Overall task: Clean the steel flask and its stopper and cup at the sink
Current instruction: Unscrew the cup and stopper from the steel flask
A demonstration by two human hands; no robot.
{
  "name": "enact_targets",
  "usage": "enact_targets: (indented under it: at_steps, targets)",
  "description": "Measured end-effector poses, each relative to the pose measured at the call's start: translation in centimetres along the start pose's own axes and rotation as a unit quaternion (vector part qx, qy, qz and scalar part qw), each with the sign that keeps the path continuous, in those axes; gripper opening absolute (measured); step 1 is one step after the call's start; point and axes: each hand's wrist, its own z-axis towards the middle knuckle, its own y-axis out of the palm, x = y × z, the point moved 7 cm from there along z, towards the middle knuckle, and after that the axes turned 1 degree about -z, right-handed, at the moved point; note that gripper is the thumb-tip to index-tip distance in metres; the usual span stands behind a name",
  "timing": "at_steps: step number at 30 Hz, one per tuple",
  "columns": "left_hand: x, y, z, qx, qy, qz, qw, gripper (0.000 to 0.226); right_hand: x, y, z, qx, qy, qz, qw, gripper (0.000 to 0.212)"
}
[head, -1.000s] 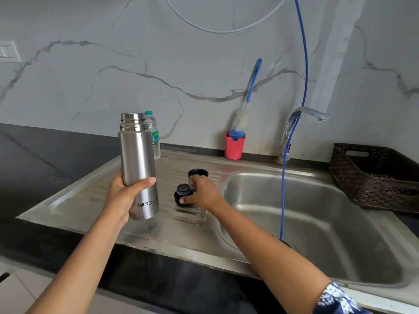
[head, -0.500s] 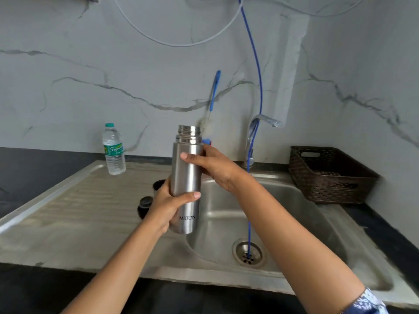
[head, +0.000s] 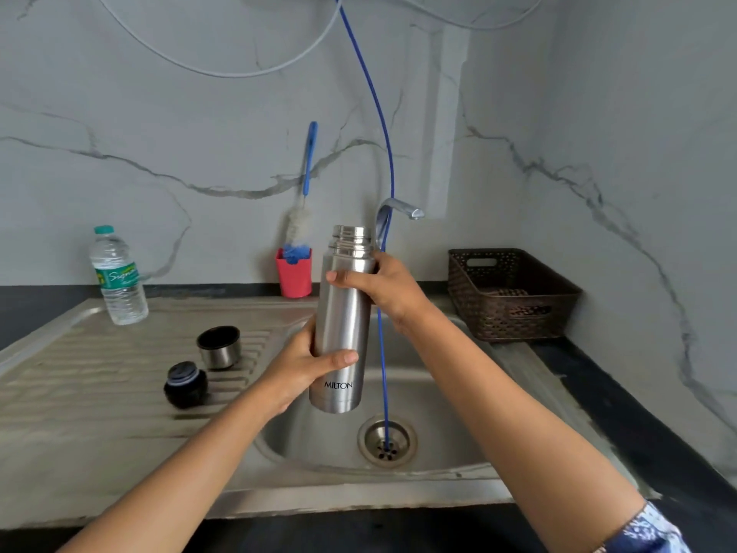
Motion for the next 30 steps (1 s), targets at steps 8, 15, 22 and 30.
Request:
enact_targets:
  at_steps: [8,15,22,30]
  targets:
    - [-3.1,-6.4,-0.4,0.142,-0.068,0.279,0.947,0.072,1.5,-5.1,-0.3,0.08,-0.013,-0.17,0.982,0.052]
    - [-6.4,-6.8,-1.7,0.043,-0.239,0.579,0.778,0.086,5.9,-5.2,-1.3,0.055,0.014,-0.242,0.969,0.054]
    - [-6.5,-6.8,-1.8,0.04,-0.239,0.611,0.754,0.084,9.4,-3.4,-1.5,0.017,0.014,-0.335,0.942,0.06]
    - [-6.7,-7.3,-1.6,0.045,-0.235,0.6,0.764,0.083,11.6,-1.9,-1.9,-0.032,-0.016,-0.54,0.841,0.064]
